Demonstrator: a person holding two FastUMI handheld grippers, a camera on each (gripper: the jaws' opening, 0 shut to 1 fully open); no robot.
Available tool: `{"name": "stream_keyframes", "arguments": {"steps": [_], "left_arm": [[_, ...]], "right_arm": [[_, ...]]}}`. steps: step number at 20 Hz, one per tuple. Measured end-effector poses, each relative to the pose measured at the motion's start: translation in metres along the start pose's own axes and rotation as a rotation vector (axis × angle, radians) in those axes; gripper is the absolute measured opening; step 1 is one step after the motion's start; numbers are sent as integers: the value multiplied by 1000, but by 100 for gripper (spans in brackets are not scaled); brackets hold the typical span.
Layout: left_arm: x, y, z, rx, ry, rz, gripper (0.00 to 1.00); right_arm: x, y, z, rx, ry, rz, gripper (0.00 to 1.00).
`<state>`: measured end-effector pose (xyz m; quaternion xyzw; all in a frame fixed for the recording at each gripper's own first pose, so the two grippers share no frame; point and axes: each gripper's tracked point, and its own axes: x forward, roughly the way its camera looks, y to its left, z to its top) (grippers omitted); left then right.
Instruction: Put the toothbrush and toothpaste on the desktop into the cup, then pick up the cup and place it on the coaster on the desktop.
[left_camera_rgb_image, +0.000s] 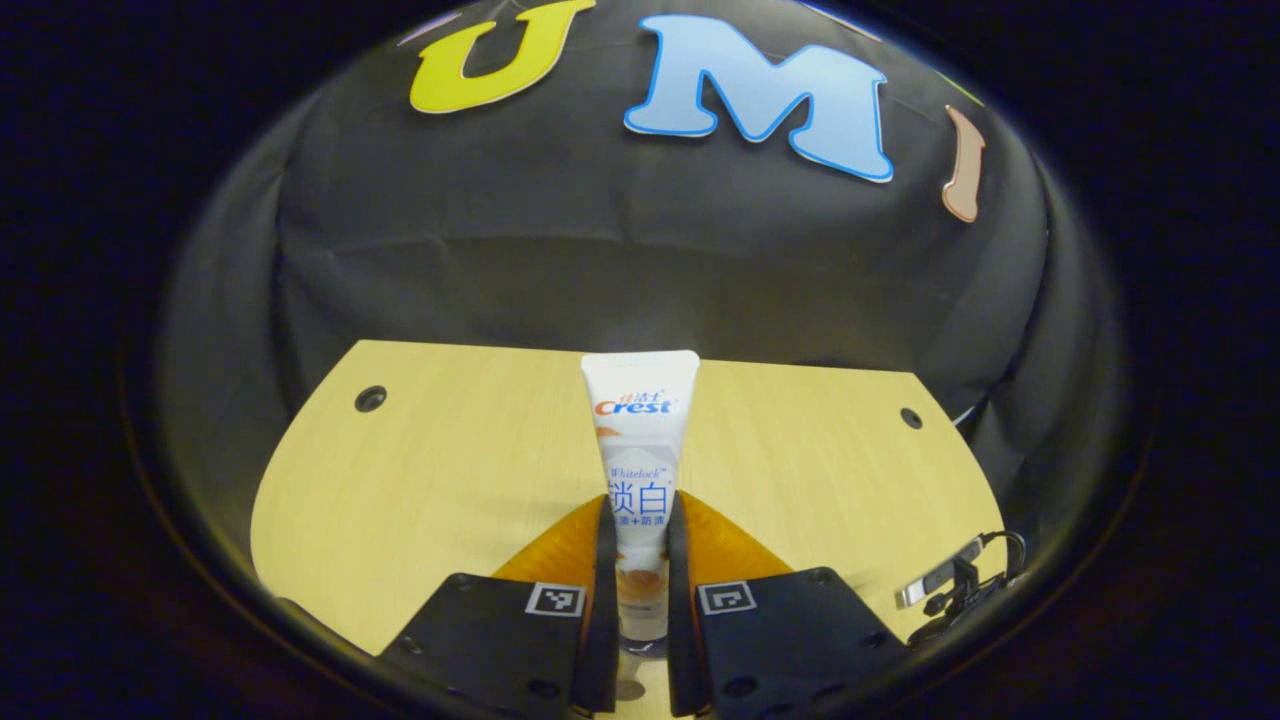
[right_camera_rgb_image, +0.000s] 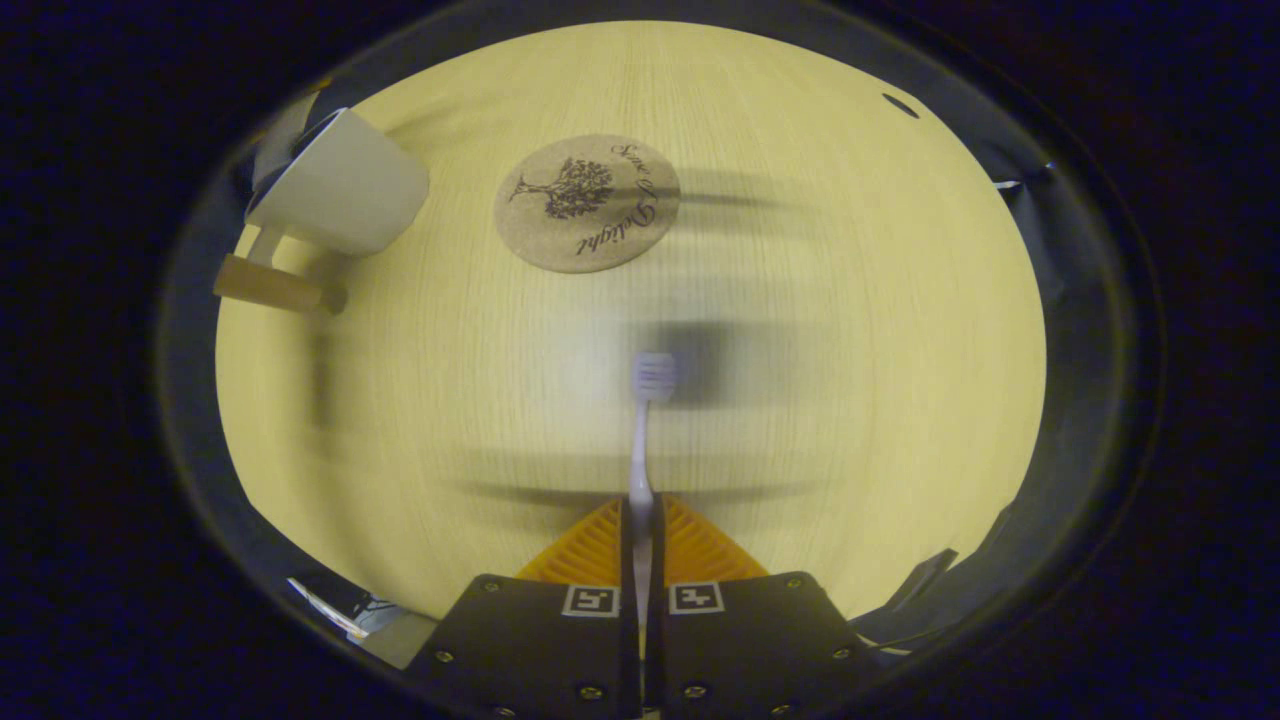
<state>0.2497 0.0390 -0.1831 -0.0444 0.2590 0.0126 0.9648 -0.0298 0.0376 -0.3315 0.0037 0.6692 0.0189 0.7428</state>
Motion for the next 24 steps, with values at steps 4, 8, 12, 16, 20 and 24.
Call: {"name": "stream_keyframes", "arguments": {"steps": [4,8,12,16,20,24], "left_arm": [[5,-1,-10,10,-14,-18,32],[-1,-2,-11,9,-29,-25,76],[-10,-3,-6,11,-41,-34,90],[-25,5,6,21,-91,-38,89],[-43,41,18,39,-158,-13,94],[-80,67,21,40,-198,28,88]], "right_arm": [[0,0,0,0,3,2,4],[-1,0,-1,0,4,1,4],[0,0,2,2,-15,-4,4],[0,-1,0,24,-49,14,3],[-9,-1,2,87,-92,56,2],[-33,7,25,115,-183,100,2]]}}
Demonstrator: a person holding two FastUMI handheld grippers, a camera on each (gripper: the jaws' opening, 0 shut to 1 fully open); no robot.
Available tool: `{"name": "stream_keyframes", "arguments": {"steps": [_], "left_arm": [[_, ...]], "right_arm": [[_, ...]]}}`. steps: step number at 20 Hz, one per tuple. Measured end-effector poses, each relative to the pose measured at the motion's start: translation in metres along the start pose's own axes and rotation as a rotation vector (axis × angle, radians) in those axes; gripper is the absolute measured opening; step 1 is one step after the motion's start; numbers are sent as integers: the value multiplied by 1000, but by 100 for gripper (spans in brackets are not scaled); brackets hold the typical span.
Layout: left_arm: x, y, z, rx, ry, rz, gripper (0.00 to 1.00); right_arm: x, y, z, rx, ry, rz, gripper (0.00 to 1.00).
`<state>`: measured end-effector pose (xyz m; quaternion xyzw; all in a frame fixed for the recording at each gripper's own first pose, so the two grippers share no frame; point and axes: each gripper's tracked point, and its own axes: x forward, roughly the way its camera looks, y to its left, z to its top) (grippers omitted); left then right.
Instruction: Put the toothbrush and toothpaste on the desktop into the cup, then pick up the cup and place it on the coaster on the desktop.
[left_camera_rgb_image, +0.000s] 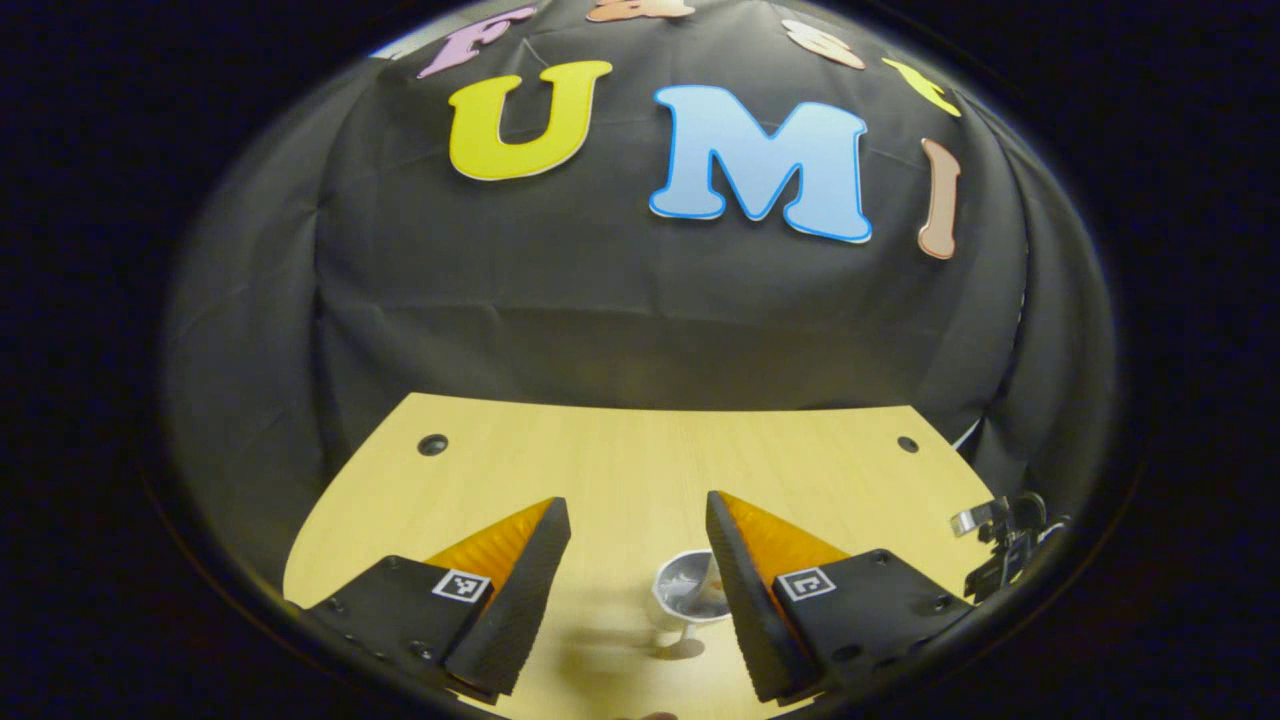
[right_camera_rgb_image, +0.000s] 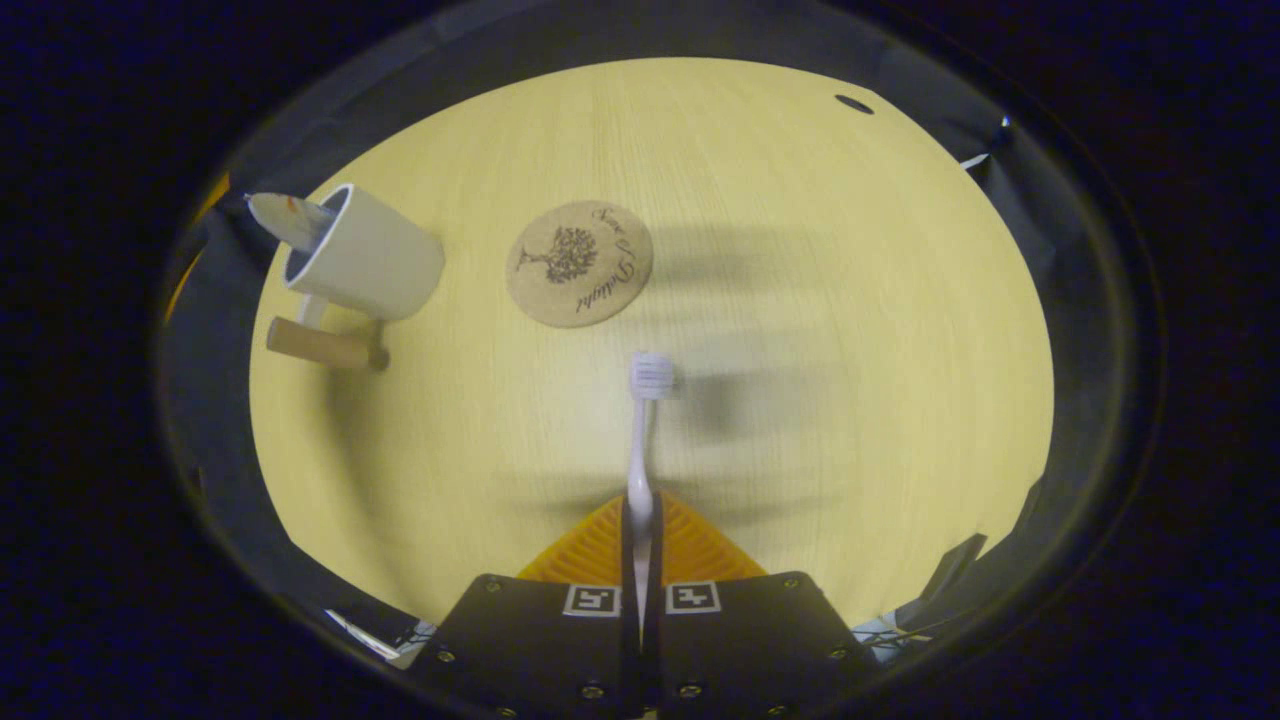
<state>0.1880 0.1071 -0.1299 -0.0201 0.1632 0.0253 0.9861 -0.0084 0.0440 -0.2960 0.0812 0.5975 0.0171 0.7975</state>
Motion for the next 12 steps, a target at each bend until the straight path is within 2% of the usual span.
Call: {"name": "stream_keyframes", "arguments": {"steps": [1,2,4,7,10,11,12], "left_arm": [[-6,4,2,0,-3,12,84],[-9,13,2,-2,-2,24,94],[-20,30,-2,-10,2,49,89],[-38,57,-11,-23,14,89,94],[-59,91,-19,-47,24,142,84],[-66,102,-22,-54,29,161,89],[-72,114,-26,-61,34,180,89]], "right_arm": [[-6,5,10,-8,-26,6,2],[-16,11,22,-18,-54,13,2],[-29,27,47,-32,-120,35,2],[-50,61,86,-30,-227,97,2],[-78,90,130,-32,-344,163,2],[-89,88,139,-38,-386,177,2],[-98,91,157,-47,-426,182,2]]}}
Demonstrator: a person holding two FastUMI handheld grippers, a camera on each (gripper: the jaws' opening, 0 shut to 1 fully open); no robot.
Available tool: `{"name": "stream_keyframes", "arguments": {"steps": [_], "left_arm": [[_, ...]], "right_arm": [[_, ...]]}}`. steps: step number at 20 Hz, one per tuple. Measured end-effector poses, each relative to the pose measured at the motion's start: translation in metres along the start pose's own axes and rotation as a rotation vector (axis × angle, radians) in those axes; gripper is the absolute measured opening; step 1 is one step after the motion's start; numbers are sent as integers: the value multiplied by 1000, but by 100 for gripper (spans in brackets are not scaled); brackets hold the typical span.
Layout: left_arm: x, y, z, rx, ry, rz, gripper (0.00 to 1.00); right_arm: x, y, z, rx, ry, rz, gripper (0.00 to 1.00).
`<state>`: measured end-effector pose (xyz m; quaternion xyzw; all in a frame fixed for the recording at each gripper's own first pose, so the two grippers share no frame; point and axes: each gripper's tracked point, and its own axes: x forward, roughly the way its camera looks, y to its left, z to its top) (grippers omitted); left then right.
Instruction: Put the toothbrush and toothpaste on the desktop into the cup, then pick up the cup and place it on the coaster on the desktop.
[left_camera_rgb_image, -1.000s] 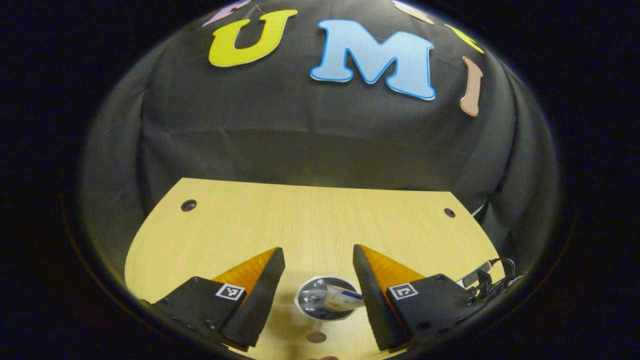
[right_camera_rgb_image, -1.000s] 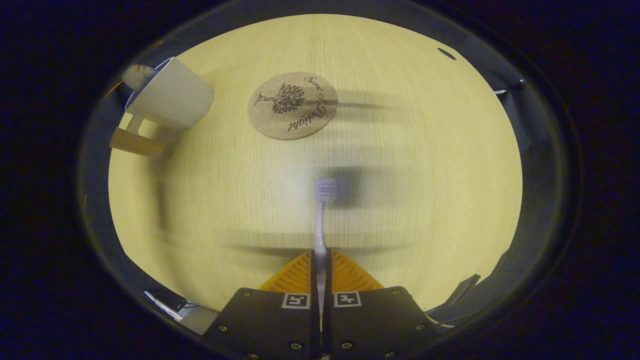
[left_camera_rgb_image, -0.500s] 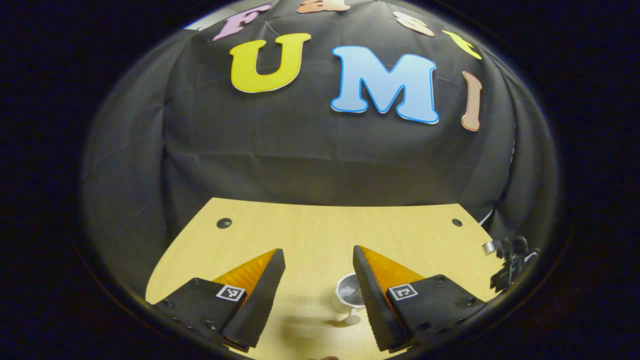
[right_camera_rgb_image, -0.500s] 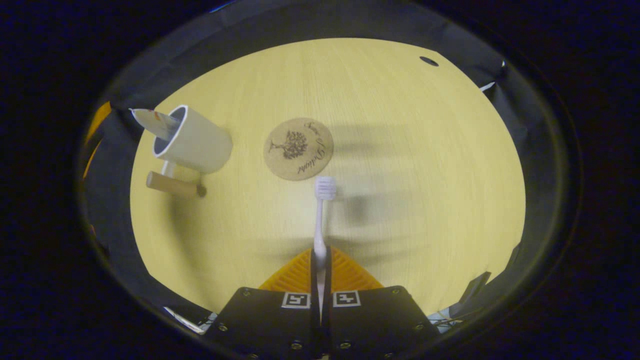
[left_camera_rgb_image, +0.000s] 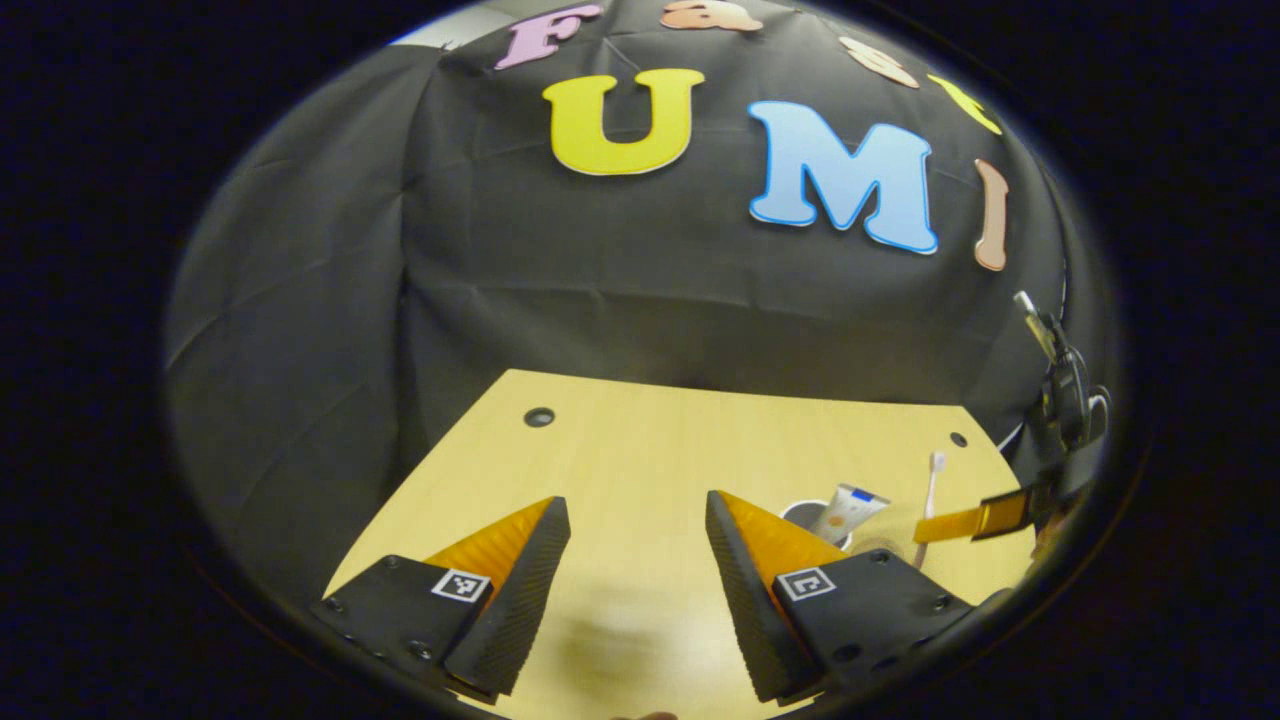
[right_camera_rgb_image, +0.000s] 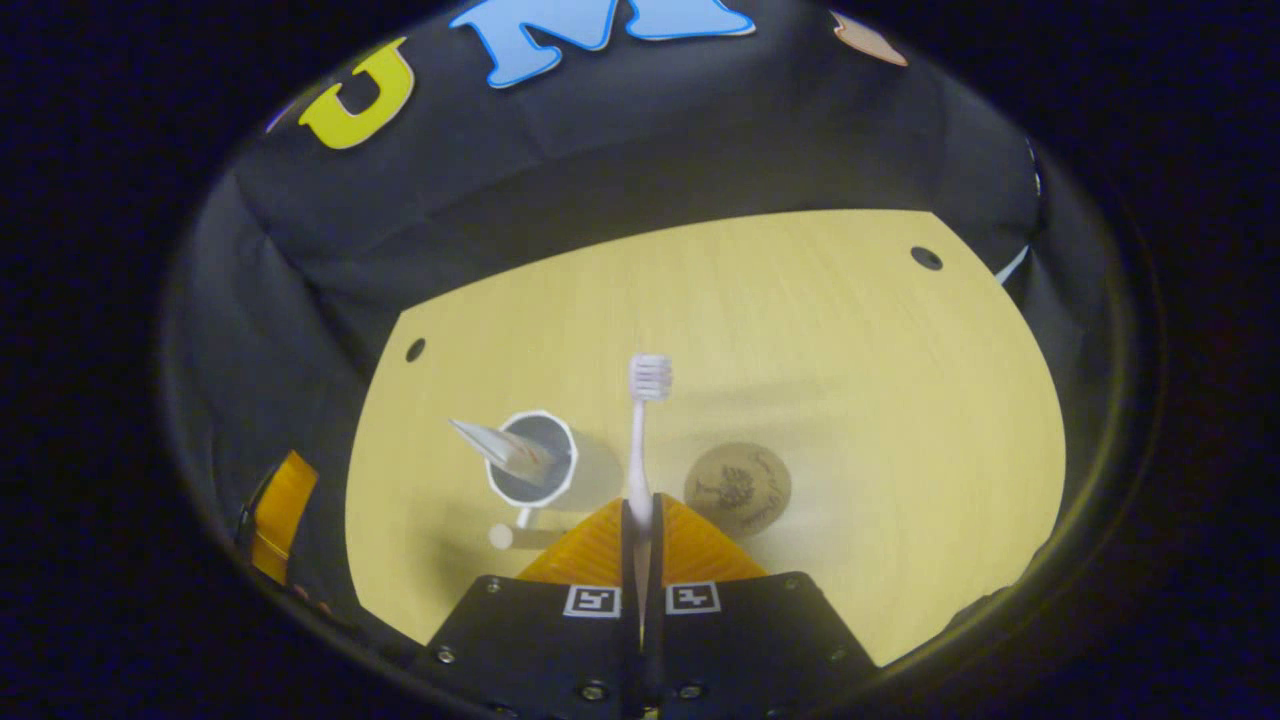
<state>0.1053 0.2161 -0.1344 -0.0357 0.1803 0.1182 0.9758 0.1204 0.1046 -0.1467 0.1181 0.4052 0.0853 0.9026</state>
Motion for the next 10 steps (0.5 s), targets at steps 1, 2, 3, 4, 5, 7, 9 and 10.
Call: {"name": "stream_keyframes", "arguments": {"steps": [1,2,3,4,5,7,9,10], "left_arm": [[-4,12,-3,-6,6,18,89],[-9,24,-5,-11,10,38,89],[-13,36,-8,-15,12,58,89],[-17,45,-10,-17,15,79,89],[-20,55,-13,-18,20,99,89],[-30,71,-23,-23,36,130,89],[-38,84,-31,-28,51,160,89],[-42,90,-34,-32,58,172,94]], "right_arm": [[-12,3,15,-10,-37,4,2],[-13,6,30,-17,-72,10,2],[-21,8,47,-19,-107,20,2],[-25,10,61,-23,-142,26,2],[-33,12,77,-27,-178,30,2],[-32,20,98,-41,-235,41,2],[-24,25,104,-49,-259,52,2],[-19,25,100,-58,-253,51,2]]}}
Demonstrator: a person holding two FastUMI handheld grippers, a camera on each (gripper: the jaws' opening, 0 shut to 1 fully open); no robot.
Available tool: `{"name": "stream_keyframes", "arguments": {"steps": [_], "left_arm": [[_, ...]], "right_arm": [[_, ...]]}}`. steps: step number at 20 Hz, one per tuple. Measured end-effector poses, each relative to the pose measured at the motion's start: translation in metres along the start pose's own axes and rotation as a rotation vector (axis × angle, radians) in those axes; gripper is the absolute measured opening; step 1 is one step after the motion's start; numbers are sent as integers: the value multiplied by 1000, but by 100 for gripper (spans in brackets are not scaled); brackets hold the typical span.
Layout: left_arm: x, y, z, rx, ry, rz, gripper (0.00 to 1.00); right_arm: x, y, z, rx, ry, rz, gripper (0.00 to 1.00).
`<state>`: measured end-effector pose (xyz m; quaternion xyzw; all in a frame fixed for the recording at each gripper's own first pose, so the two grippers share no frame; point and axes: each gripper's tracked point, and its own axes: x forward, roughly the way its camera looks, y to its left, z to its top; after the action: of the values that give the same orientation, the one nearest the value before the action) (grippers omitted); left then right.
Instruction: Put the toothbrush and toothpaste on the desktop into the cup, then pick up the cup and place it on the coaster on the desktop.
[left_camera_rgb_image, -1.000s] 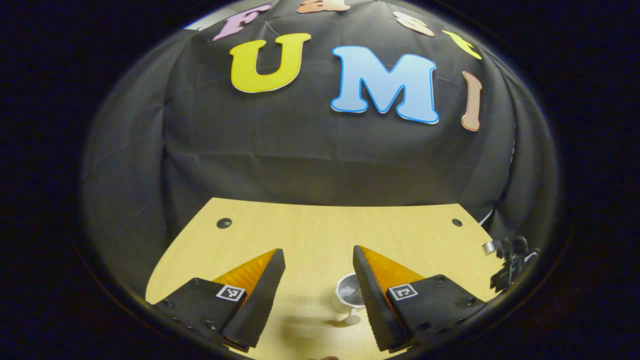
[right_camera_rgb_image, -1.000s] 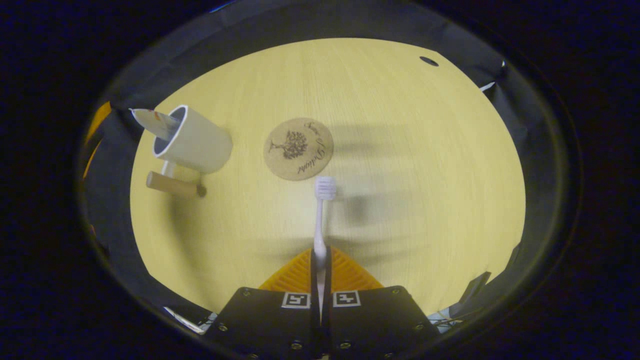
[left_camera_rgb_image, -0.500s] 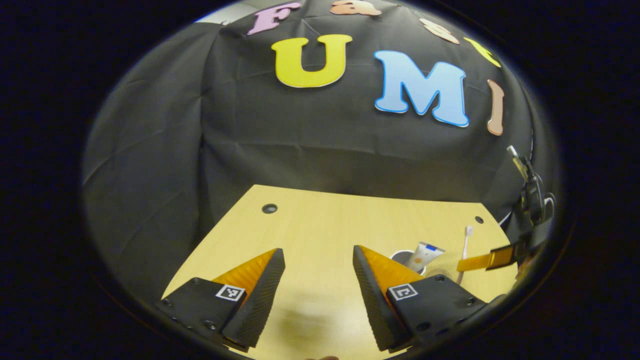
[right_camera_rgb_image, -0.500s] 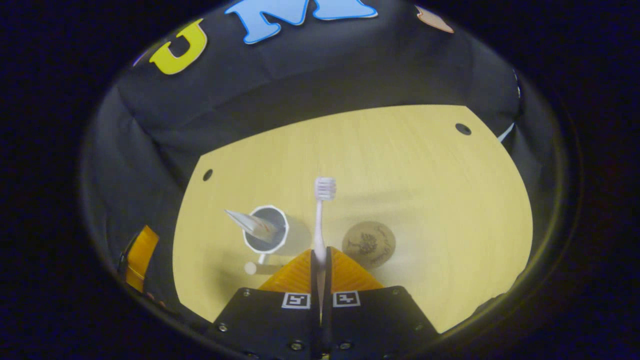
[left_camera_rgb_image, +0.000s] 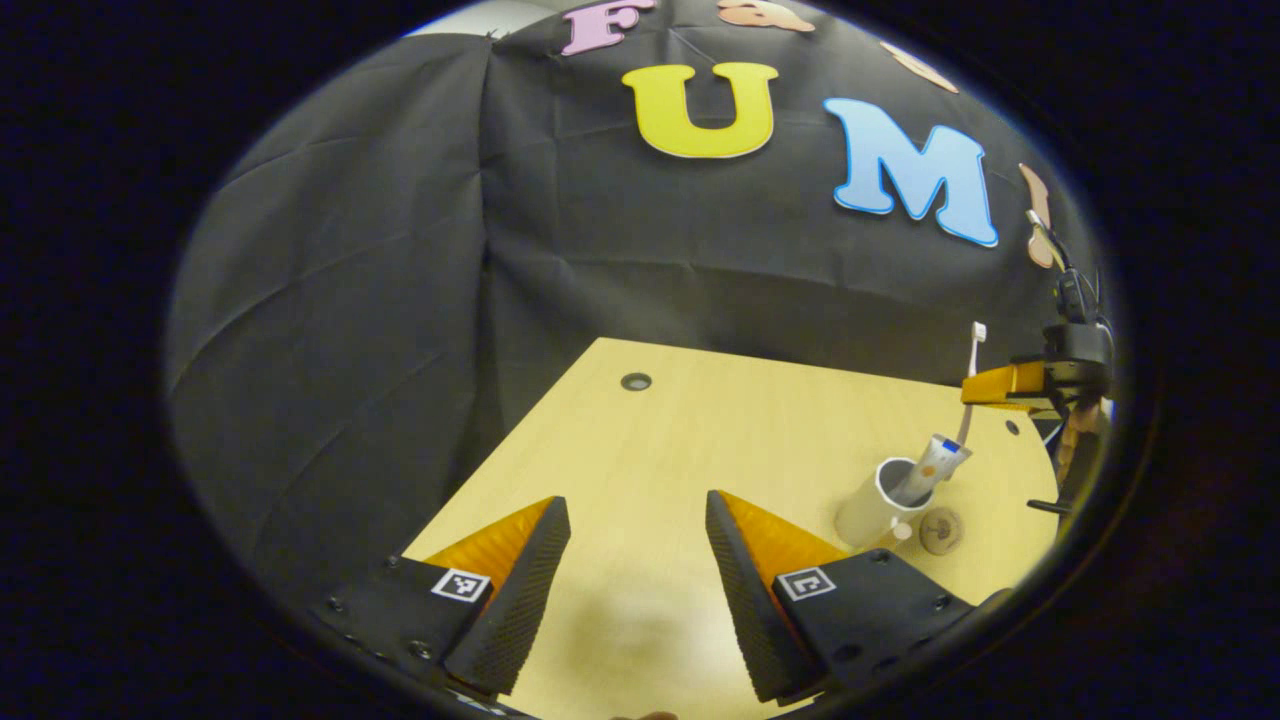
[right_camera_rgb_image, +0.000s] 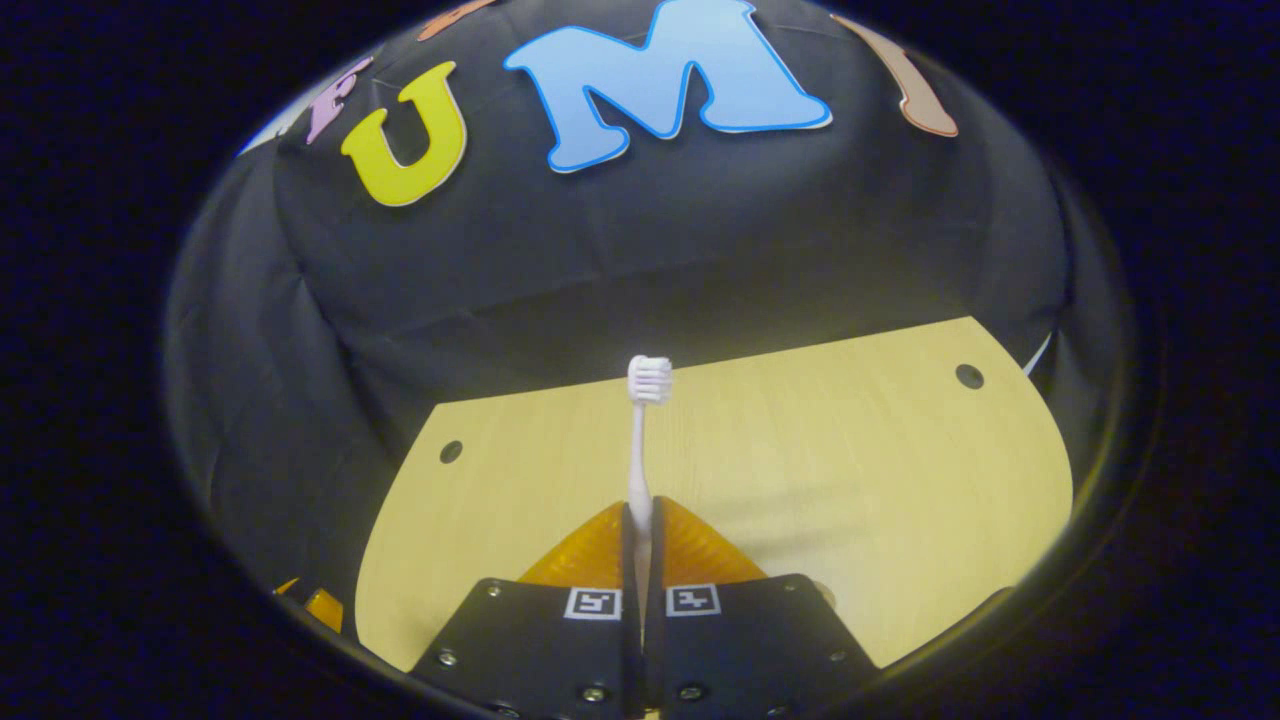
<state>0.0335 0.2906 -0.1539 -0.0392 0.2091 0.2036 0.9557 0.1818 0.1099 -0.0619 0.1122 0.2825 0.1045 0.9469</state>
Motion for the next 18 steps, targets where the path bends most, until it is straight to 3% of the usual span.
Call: {"name": "stream_keyframes", "arguments": {"steps": [2,6,7,8,11,12,18], "left_arm": [[-2,4,-4,-12,17,22,89],[5,8,-8,-24,40,51,89],[5,8,-10,-24,45,50,84],[5,8,-9,-19,49,46,89],[5,4,-8,-6,59,23,84],[5,3,-8,-5,62,12,89],[2,-5,-6,33,61,-73,89]], "right_arm": [[-3,-2,-6,-40,0,4,2],[7,-6,-14,-130,-68,7,2],[10,-5,-18,-143,-72,3,2],[12,-6,-25,-148,-65,3,2],[11,-2,-51,-140,-64,25,2],[9,0,-55,-132,-70,39,2],[-12,-6,-68,-187,-136,24,7]]}}
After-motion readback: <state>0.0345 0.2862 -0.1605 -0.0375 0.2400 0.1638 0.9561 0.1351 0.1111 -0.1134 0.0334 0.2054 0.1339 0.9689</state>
